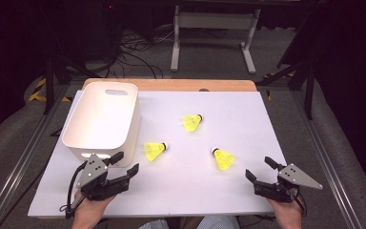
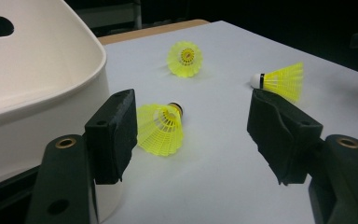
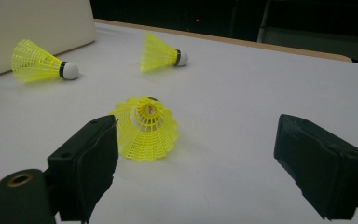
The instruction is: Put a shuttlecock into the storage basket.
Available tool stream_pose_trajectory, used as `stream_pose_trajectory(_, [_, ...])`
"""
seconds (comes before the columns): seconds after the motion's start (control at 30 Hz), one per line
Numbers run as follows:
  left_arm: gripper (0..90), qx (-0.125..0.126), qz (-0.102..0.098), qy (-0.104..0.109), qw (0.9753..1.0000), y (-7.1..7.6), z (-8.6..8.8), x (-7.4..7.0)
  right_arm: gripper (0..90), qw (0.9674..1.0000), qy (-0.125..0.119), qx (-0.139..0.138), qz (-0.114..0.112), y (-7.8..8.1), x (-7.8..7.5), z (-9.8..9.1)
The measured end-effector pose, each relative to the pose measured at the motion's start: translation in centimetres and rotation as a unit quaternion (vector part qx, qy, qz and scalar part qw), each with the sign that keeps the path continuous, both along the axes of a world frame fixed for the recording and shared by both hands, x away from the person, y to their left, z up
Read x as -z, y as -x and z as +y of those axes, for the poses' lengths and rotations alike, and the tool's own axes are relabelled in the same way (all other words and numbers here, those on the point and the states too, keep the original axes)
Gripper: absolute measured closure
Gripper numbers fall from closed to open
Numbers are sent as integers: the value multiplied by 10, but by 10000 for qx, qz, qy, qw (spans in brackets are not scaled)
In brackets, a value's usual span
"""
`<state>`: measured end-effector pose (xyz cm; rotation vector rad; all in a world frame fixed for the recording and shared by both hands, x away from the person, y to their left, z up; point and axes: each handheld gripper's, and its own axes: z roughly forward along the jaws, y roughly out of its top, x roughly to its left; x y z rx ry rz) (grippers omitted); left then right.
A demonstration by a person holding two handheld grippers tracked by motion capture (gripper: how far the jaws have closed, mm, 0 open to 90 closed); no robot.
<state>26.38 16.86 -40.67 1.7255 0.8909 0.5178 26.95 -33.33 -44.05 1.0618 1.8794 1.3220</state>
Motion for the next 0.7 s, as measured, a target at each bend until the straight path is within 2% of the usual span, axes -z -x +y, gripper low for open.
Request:
stream_pose_trajectory(0.4, [354,60,102,101,9999,-12,-13,-4,143,10000,17,-7,5,0,0,0])
stream_pose_trajectory(0.7, [364,48,164,91,9998,-19,-20,-6,143,10000,15,-6,5,0,0,0])
